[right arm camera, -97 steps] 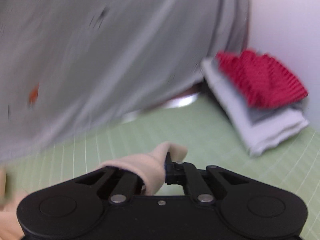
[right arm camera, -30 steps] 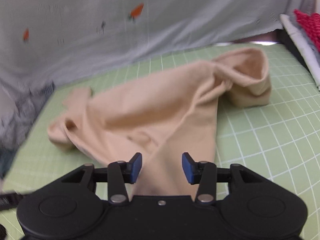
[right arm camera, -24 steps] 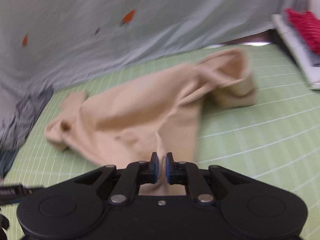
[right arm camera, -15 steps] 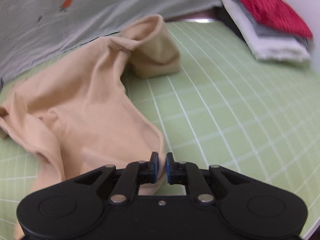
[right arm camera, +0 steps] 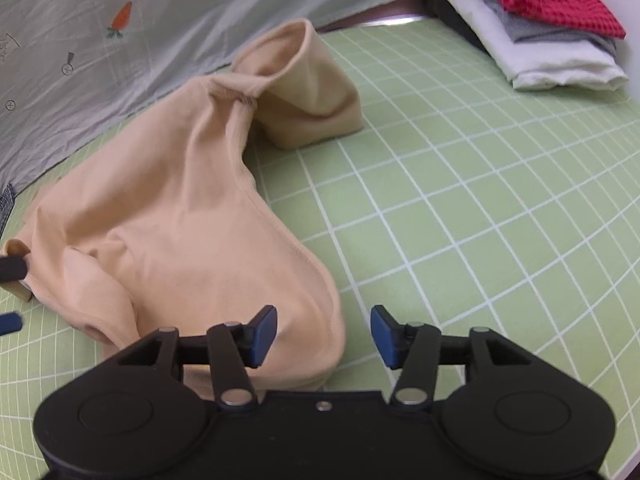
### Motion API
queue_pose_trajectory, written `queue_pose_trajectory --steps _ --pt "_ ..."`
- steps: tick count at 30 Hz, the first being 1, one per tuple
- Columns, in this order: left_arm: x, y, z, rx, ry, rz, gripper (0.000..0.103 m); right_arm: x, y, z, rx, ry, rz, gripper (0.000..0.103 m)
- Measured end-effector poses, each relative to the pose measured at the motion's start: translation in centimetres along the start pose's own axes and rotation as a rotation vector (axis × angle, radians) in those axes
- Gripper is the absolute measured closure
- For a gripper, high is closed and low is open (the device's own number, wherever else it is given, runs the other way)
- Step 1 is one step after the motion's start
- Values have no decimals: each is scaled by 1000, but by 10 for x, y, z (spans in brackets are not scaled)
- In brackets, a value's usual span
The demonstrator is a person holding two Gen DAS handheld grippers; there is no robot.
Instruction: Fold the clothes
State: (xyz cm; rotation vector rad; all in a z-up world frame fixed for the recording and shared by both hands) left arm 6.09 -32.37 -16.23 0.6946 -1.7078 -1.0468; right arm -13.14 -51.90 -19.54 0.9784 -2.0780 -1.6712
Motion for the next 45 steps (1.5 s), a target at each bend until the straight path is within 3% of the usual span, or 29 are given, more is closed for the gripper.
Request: queue_pose_trajectory --steps 2,3,4,5,6,9,13,15,16,17,18,19,20,22,24,28,29,30,31,32,33,35,40,45 --pt "-2 -11 -1 -16 12 9 48 1 -3 2 -18 -10 -12 53" --pt "-6 -13 -2 -18 20 7 57 1 -4 3 -27 -11 -16 63" --pt "-15 -11 -3 -14 30 -1 90 1 -4 4 -31 1 -23 71" --pt "-23 -9 -4 -10 40 -9 100 0 -4 5 -34 13 -31 94" --pt "-32 -7 -5 -6 50 -18 100 -2 -1 5 -25 41 -12 99" --pt "-69 9 -13 35 112 -72 100 -3 10 3 18 116 39 100" --pt "-127 38 -25 101 231 -145 99 1 13 -2 25 120 31 100" --pt "-137 45 -22 116 248 -165 90 -5 12 -1 19 127 -9 98" --pt "-137 47 -18 122 241 -181 79 -7 11 0 16 115 -11 97" --pt "-134 49 -14 123 222 -199 68 -9 11 0 13 102 -13 92" --pt "-131 50 -8 120 203 -211 62 -9 10 1 9 94 -19 77" --pt "-127 48 0 107 189 -209 51 -10 10 2 6 86 -25 70" --pt "-125 45 10 88 184 -201 42 -10 9 3 0 77 -32 67" --pt "-121 38 29 49 172 -185 38 -10 6 6 -20 65 -40 63" --pt "-116 32 48 11 160 -169 38 -10 2 10 -45 64 -41 54" --pt "-106 21 76 -30 137 -142 41 -10 -3 22 -97 58 -71 54" --pt "-104 20 79 -26 125 -134 52 -10 -4 24 -107 57 -80 57" --pt "-103 19 82 -25 112 -125 62 -10 -4 27 -110 59 -88 68" --pt "-103 17 84 -29 106 -119 83 -10 -4 29 -113 60 -96 75" --pt "-103 16 85 -30 107 -116 98 -9 -4 31 -116 62 -103 87" --pt "-105 16 86 -27 113 -112 98 -9 -2 32 -108 72 -105 94" --pt "-109 18 89 -9 131 -106 100 -8 3 35 -92 96 -110 99" --pt "-127 46 100 56 155 -164 100 0 24 41 -69 138 -114 99" --pt "-139 69 120 65 182 -184 99 -1 35 67 -116 190 -137 99"
Point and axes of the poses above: each gripper's, at about its wrist camera, not at the fingertips, and y roughly against the way its jaws point, x to its right, z to its underside, the point moved 9 cm from there along -y, roughly the way its jaws point, and after that the axes turned 15 degrees about -x, right-handed, at the moved point
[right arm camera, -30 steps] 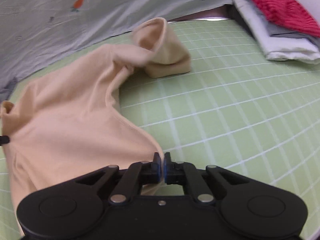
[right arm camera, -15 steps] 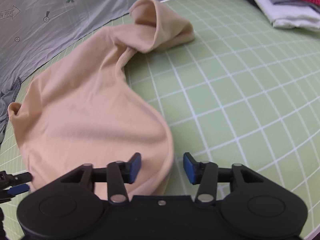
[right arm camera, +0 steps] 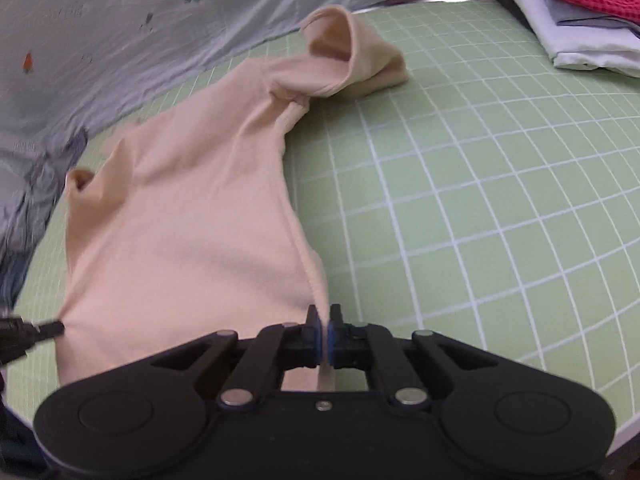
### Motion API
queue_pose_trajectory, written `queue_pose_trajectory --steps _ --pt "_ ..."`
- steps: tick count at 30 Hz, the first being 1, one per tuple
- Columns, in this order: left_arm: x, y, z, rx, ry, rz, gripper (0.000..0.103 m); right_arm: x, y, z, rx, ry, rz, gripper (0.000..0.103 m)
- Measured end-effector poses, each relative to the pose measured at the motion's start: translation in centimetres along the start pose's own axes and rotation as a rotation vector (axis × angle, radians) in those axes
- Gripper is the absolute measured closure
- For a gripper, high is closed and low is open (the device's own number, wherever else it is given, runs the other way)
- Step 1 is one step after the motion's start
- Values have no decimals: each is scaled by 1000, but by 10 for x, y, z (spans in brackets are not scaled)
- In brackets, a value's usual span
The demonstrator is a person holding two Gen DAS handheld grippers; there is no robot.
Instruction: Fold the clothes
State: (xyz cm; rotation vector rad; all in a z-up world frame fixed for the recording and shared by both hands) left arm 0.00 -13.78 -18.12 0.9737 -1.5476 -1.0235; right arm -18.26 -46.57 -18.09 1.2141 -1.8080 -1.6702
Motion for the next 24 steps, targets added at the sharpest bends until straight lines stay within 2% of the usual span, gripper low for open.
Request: queue_pose_trajectory --steps 2,3,4,5,6,7,8,11,12,18,24 --pt "-3 -7 8 -26 -20 -46 93 -3 -13 14 -52 38 38 98" --pt "-6 -9 11 -35 -11 -61 94 -4 -18 18 -70 42 56 92" --pt "-7 -10 11 -44 0 -68 87 -6 -17 16 -59 46 61 89" --pt "-7 -10 11 -44 11 -69 72 -7 -15 13 -47 50 65 76" --pt "-7 -7 10 -33 23 -63 63 -8 -13 11 -34 54 69 66" --pt "-6 -6 7 -24 25 -64 46 -9 -11 9 -22 58 73 64" --pt "-3 -5 2 -16 16 -75 34 -9 -7 1 -1 61 78 61" --pt "6 -2 -11 8 -12 -106 23 -8 1 -26 60 44 86 50" --pt "8 -3 -16 14 -21 -118 22 -6 3 -37 78 32 86 44" --pt "13 -18 -46 1 -23 -164 15 -8 16 -107 200 57 167 28" --pt "28 -40 -83 -17 -2 -177 13 -17 26 -197 334 132 244 24"
Point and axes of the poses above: each gripper's, at about its wrist camera, not at the fingertips, and y roughly against the way its jaws point, x to its right, z to its underside, the point moved 9 cm from there along -y, roughly the way its jaws point, and after that the axes turned 15 degrees about -x, right-handed, at the moved point
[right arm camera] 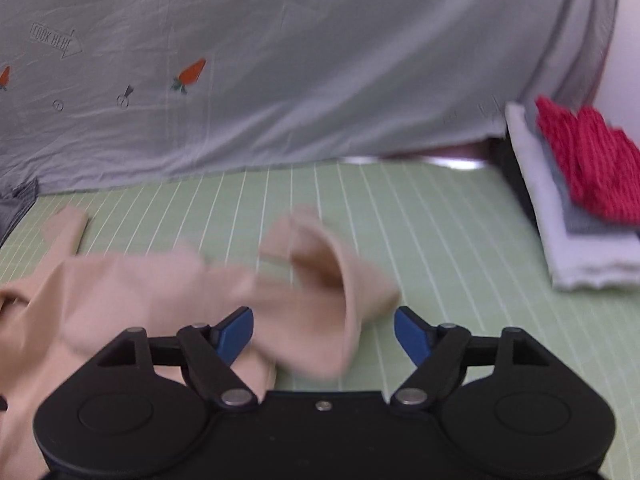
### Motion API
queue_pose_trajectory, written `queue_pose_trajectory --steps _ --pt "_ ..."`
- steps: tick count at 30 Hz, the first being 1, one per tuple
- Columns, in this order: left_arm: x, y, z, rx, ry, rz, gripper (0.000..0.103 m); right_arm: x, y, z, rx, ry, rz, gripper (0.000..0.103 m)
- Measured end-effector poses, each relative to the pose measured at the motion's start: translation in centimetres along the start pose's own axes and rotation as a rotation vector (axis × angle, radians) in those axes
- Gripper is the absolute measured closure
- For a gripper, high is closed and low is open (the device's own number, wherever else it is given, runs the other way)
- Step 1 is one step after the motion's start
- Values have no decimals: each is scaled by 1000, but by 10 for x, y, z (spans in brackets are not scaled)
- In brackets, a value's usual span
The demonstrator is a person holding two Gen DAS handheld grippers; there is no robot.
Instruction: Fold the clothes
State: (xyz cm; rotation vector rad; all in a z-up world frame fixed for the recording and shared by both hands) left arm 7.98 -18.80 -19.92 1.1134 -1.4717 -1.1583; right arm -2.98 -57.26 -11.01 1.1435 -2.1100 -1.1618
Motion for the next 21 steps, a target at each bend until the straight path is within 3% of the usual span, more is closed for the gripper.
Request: queue_pose_trajectory --steps 4,7,8,10,11,12,14,17,21 --pt "8 -11 -19 -27 20 -14 13 -4 -35 -58 -1 -19 -33 23" --pt "12 -19 -28 -43 25 -39 13 -16 -73 -75 -103 4 -53 22" --pt "13 -22 -29 -46 30 -44 13 -21 -87 -78 -146 13 -60 28" --pt "12 -26 -31 -55 49 -48 13 -21 -107 -72 -195 28 -57 53" --pt "12 -27 -30 -60 51 -51 12 -13 -105 -69 -178 2 -54 72" --pt "13 -28 -29 -61 43 -57 11 -4 -102 -65 -159 -26 -52 84" --pt "16 -31 -28 -64 20 -73 7 13 -97 -57 -119 -83 -47 98" --pt "23 -36 -24 -75 -53 -123 3 67 -63 -43 -9 -235 8 99" --pt "23 -38 -21 -66 -47 -130 0 144 -22 9 37 -418 155 98"
Point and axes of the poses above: each gripper's, at about its wrist camera, not at the fingertips, and y roughly against the way its jaws point, x to its right, z to its underside, the point moved 9 cm from there along -y, roughly the way its jaws point, and after that the axes turned 15 degrees about -x, right-handed, at the moved point
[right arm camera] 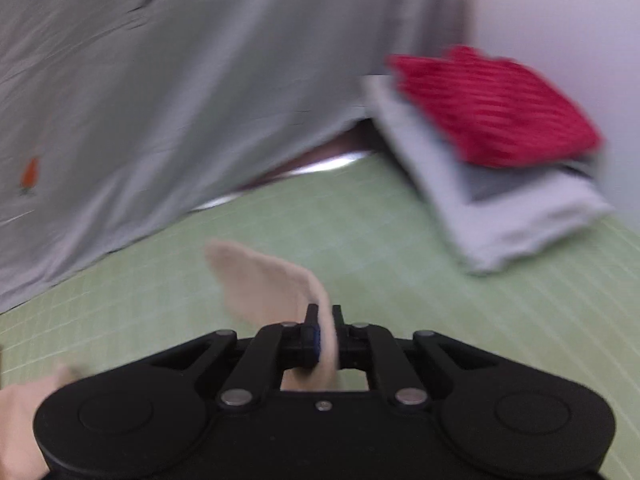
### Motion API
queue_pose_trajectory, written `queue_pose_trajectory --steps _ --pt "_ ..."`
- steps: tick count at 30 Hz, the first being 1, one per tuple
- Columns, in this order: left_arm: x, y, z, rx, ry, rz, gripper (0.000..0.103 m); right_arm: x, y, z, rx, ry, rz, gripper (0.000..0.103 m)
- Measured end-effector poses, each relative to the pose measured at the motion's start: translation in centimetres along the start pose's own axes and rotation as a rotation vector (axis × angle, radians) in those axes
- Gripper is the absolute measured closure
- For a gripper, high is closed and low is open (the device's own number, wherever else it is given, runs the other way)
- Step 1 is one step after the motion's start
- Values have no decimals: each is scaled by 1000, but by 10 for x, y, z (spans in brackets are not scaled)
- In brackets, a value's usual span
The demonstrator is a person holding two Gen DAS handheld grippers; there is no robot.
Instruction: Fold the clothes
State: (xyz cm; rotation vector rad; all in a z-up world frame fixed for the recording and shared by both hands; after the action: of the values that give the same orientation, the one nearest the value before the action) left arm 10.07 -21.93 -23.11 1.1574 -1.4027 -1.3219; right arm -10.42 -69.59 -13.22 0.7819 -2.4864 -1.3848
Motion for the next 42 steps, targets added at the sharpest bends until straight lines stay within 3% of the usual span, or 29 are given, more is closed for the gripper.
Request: queue_pose_trajectory --steps 4,5,6,8,11,16,19,21,26,29,31,33,35,39,42 --pt "0 0 1 8 3 -3 0 64 -4 49 -114 -86 90 93" --pt "0 0 1 9 3 -3 0 73 -5 62 -144 -107 85 88" --pt "0 0 1 11 3 -3 0 78 -4 69 -149 -129 81 75" --pt "1 0 1 20 3 -3 0 88 -2 82 -154 -173 71 59" --pt "1 0 1 30 2 -3 0 97 -3 83 -143 -243 76 50" --pt "1 0 2 38 3 -2 0 103 -15 70 -128 -187 152 39" --pt "0 1 2 47 3 -2 0 111 -29 72 -161 -177 164 44" --pt "0 1 2 49 4 -1 0 119 -30 77 -166 -187 175 59" --pt "-1 1 1 41 6 2 0 145 -23 86 -150 -241 237 61" --pt "-9 2 1 8 35 29 0 147 -15 80 -149 -193 334 60" --pt "-18 10 2 14 76 71 0 139 -4 70 -109 -144 394 57" --pt "-31 24 1 51 111 105 0 127 6 58 -62 -121 392 43" --pt "-43 40 -5 96 139 118 0 109 11 48 -41 -93 369 38" --pt "-53 68 -31 189 147 94 0 69 7 35 -34 -22 311 32" --pt "-44 77 -64 234 99 96 0 35 -3 35 -65 44 280 32"
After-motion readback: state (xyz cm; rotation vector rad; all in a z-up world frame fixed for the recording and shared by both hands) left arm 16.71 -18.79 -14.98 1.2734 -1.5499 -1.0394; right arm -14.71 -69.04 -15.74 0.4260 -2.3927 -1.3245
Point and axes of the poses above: each gripper's, at about its wrist camera, not at the fingertips, and y roughly against the way its jaws point, x to its right, z to its underside, the point moved 9 cm from there along -y, roughly the way its jaws point, and after that the axes turned 15 degrees about -x, right-handed, at the moved point
